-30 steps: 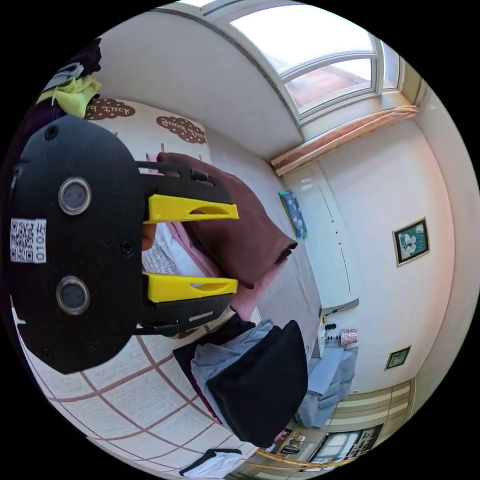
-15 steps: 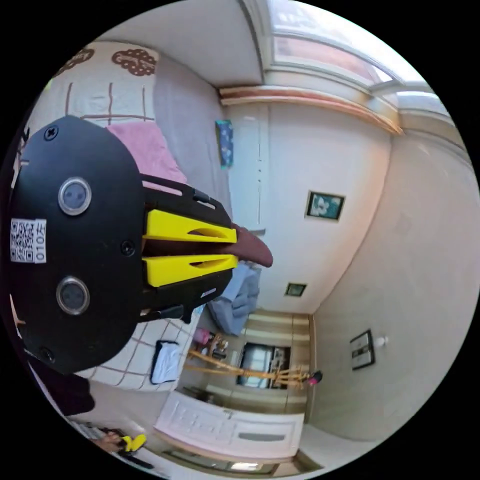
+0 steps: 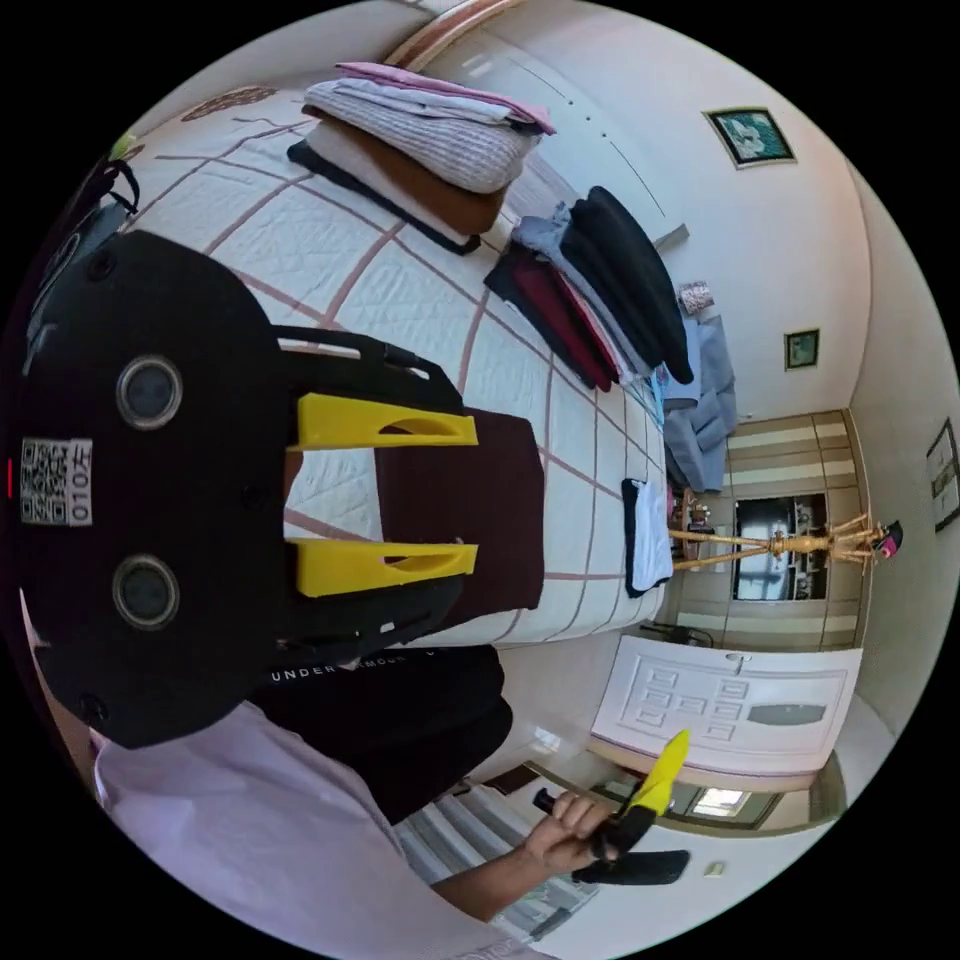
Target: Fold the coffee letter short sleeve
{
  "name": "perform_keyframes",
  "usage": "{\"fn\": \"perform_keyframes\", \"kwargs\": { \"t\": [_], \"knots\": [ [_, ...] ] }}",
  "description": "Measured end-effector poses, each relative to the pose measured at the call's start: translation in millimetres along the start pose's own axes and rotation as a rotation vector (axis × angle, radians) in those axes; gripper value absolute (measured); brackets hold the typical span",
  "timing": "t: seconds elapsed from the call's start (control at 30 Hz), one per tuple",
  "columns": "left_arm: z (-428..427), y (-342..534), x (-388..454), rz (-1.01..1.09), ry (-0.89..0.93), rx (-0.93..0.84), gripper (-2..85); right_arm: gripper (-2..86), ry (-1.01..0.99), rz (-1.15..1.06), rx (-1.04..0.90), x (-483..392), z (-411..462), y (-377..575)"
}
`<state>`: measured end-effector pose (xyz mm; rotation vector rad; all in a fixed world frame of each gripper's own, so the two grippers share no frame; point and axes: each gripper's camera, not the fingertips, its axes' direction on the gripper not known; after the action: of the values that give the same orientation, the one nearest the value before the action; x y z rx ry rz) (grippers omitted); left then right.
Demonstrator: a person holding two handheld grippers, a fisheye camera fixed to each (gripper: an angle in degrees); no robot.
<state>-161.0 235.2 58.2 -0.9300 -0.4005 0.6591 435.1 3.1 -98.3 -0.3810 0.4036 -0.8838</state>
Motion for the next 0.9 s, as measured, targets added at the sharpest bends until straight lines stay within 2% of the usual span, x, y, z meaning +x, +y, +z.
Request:
{"fn": "perform_keyframes", "kwargs": {
  "t": [0.17, 0.27, 0.33, 0.4, 0.47, 0.63, 0.77, 0.9],
  "knots": [
    [46, -6, 71, 0.205, 0.046, -0.12, 13.8, 16.3, -0.026, 0.068, 0.018, -8, -16, -6],
    [75, 1, 108, 0.361, -0.017, -0.228, 13.5, 16.1, -0.036, 0.092, 0.016, -18, -29, -16],
    [83, 7, 115, 0.392, -0.059, -0.251, 13.0, 16.0, -0.028, 0.08, 0.003, -26, -39, -27],
    [88, 10, 106, 0.332, -0.067, -0.262, 12.4, 15.9, -0.003, 0.052, -0.025, -35, -52, -42],
    [83, 12, 83, 0.25, 0.001, -0.238, 11.5, 15.8, 0.011, 0.042, -0.042, -41, -62, -53],
    [77, 15, 39, 0.252, 0.116, -0.258, 10.0, 15.5, -0.02, 0.078, -0.057, -47, -85, -84],
    [75, 27, 28, 0.398, 0.044, -0.227, 7.1, 15.3, -0.059, 0.105, -0.08, -58, -98, -115],
    [63, 28, 6, 0.392, -0.04, -0.178, 4.2, 15.1, -0.077, 0.107, -0.106, -77, -115, -157]
  ]
}}
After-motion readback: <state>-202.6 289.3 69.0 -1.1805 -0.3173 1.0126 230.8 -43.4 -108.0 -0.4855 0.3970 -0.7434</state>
